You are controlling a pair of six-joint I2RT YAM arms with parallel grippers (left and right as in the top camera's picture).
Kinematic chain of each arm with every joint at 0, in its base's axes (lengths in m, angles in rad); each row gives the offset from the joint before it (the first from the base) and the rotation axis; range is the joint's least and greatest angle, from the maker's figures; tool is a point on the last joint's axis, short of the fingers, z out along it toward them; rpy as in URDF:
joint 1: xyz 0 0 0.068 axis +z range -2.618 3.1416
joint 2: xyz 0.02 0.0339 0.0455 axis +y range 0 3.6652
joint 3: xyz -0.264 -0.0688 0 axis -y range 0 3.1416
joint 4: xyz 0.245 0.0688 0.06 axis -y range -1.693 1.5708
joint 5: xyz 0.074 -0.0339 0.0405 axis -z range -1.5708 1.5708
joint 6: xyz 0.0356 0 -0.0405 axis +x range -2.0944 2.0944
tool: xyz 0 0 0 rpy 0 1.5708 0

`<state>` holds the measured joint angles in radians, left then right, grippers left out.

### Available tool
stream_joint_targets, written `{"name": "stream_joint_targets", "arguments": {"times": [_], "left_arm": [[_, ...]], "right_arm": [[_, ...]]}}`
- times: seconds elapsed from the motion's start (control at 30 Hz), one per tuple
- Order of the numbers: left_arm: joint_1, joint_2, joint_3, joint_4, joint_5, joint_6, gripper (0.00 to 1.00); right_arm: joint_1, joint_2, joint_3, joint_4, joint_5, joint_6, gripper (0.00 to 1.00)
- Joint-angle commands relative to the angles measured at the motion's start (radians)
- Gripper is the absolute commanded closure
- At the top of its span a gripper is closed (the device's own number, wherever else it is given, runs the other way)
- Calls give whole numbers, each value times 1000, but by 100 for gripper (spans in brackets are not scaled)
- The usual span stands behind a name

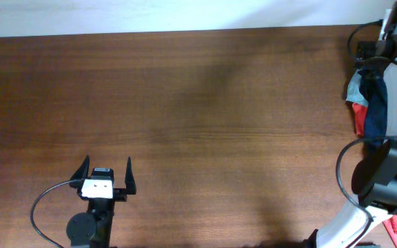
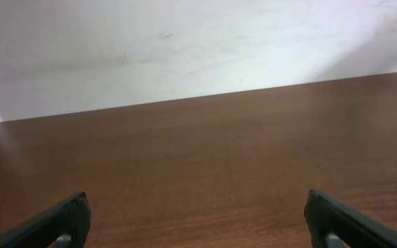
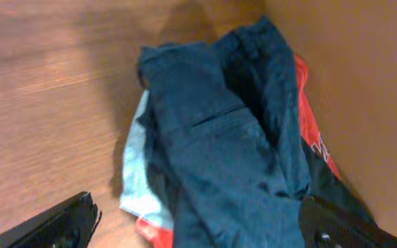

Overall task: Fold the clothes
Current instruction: 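Reach the right gripper to the clothes pile at the right edge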

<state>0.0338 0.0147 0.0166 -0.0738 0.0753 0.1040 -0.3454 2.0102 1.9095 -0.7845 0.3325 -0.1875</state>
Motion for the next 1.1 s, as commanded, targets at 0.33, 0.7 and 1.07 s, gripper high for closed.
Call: {"name": "stream_joint_targets", "arguments": {"times": [0.33,0.7,1.07], "left_arm": [[-5,-9,-8,3,7,2,1],[-5,-9,-8,3,7,2,1],[-5,-9,-8,3,7,2,1]], "right_arm": [[-18,187,19,196,-44,-137,1],[-57,250,19,242,-37,-190,92],[-33,60,65,205,32,-189,96]]}}
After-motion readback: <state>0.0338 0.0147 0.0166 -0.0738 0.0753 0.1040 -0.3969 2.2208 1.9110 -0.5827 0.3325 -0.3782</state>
